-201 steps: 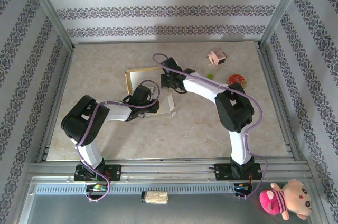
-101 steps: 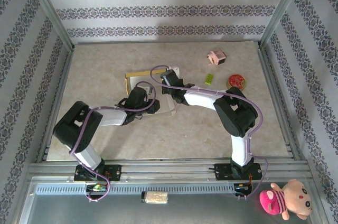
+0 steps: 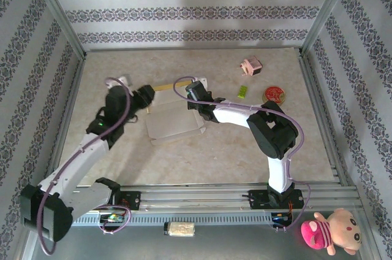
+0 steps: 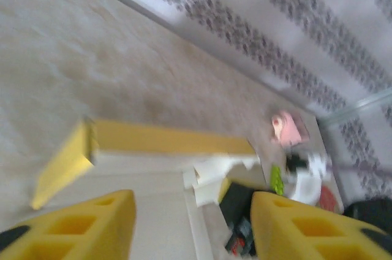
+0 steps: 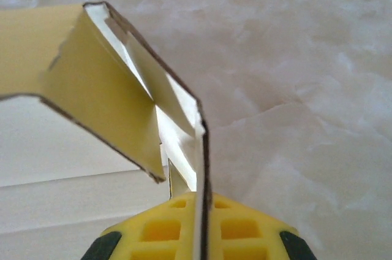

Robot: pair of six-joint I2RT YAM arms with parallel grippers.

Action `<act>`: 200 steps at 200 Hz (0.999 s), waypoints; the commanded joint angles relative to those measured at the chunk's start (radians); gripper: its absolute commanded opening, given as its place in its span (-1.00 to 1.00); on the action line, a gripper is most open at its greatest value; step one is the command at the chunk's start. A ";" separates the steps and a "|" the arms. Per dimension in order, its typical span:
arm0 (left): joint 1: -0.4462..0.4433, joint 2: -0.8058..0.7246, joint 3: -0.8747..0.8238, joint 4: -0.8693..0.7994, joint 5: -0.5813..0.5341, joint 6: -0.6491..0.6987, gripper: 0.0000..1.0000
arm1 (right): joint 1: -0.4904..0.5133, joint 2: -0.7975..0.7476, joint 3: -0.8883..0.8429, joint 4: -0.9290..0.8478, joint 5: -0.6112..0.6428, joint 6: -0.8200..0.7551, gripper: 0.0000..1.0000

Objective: Fold the paper box

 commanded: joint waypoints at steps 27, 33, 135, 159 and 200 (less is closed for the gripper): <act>0.217 0.200 0.103 -0.129 0.368 -0.070 0.37 | 0.014 0.066 0.001 -0.132 -0.058 -0.046 -1.00; 0.221 0.225 0.113 -0.099 0.397 -0.071 0.40 | 0.015 0.065 0.004 -0.138 -0.058 -0.049 -1.00; 0.227 0.407 0.020 0.218 0.505 -0.206 -0.18 | 0.034 0.068 0.045 -0.183 -0.065 -0.046 -1.00; 0.227 0.411 0.014 0.173 0.498 -0.178 -0.22 | 0.038 0.070 0.076 -0.212 -0.067 -0.024 -0.97; 0.228 0.427 0.001 0.121 0.466 -0.134 -0.22 | 0.045 0.072 0.122 -0.238 -0.108 0.018 -0.83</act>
